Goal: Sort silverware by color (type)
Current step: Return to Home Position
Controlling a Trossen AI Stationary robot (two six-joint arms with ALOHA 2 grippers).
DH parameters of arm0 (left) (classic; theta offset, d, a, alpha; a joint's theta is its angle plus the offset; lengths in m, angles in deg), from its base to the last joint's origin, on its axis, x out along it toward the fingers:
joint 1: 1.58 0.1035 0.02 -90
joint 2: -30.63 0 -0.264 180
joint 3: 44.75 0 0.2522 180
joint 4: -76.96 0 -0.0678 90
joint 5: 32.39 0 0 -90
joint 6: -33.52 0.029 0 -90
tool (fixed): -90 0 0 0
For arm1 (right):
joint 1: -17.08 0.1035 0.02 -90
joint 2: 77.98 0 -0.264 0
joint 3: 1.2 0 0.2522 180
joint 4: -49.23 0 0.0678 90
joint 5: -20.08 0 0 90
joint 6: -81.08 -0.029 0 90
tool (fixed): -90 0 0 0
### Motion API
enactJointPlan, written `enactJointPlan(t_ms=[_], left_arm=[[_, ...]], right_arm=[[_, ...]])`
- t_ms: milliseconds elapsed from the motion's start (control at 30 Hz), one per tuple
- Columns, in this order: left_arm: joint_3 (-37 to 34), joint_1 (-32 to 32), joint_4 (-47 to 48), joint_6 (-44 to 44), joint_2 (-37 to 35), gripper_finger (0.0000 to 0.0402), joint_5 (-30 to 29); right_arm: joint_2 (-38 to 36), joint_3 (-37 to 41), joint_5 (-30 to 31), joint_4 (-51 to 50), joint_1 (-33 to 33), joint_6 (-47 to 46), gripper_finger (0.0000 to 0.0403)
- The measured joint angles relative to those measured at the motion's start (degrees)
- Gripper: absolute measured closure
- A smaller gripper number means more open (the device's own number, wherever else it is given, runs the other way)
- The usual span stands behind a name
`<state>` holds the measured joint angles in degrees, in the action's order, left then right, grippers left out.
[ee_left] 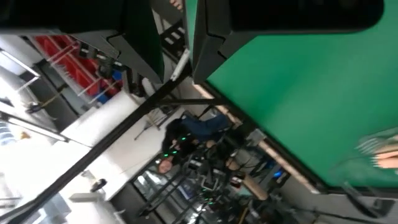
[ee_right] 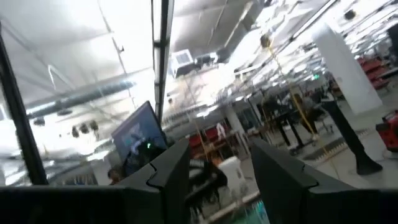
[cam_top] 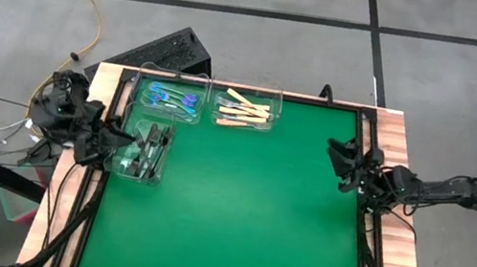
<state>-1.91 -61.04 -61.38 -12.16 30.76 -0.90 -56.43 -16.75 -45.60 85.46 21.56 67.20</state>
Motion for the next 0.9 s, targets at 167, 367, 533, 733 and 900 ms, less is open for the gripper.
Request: enactJointPlan(t_ms=[167, 367, 533, 733, 900], left_arm=[[0.0, 0.0, 3.88, -3.72, 0.0, 0.0332, -0.75], [0.02, 0.0, 14.83, -11.33, 0.0, 0.0332, -2.65], [0.02, 0.0, 29.88, -26.18, 0.0, 0.0333, -5.27], [0.02, -1.26, 39.84, -34.23, 0.0, 0.035, -9.74], [-0.37, -4.19, 39.58, -36.15, 0.0, 0.0371, -16.06]], right_arm=[[-2.0, 1.23, 0.49, 0.42, -0.05, -0.67, 0.0212], [-2.89, 1.23, 0.95, -4.11, -0.07, -0.72, 0.0212], [-2.88, 1.25, 1.05, -5.2, -0.07, -0.73, 0.0212], [-2.87, 1.25, 0.92, -6.63, -0.05, -0.72, 0.0212], [-2.84, 1.25, 0.85, -8.76, -0.05, -1.15, 0.0212]])
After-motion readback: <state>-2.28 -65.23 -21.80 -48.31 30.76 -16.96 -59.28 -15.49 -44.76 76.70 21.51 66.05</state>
